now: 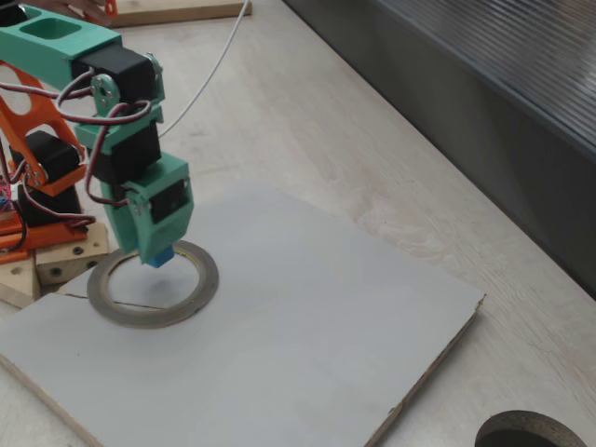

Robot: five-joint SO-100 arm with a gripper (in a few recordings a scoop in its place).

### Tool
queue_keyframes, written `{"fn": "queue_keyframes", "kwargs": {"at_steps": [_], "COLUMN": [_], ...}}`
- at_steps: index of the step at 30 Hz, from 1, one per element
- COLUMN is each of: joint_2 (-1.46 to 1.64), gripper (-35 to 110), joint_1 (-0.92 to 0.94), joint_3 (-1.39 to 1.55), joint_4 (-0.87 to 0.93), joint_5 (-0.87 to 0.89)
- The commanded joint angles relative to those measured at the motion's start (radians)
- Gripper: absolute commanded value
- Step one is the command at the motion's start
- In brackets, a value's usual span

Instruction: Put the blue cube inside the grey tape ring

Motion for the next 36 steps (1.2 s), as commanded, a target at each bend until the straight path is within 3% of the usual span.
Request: {"fn": "queue_keyframes", "kwargs": {"at_steps": [1, 29, 36], "joint_2": [0.043, 0.026, 0.025], "gripper": [8, 8, 8], "joint_1": [0.066, 0.063, 0.063], "joint_3": [0.014, 0.057, 0.057], "joint_4": [0.003, 0.000, -0.091], "joint_5": [0.014, 0.014, 0.014]}}
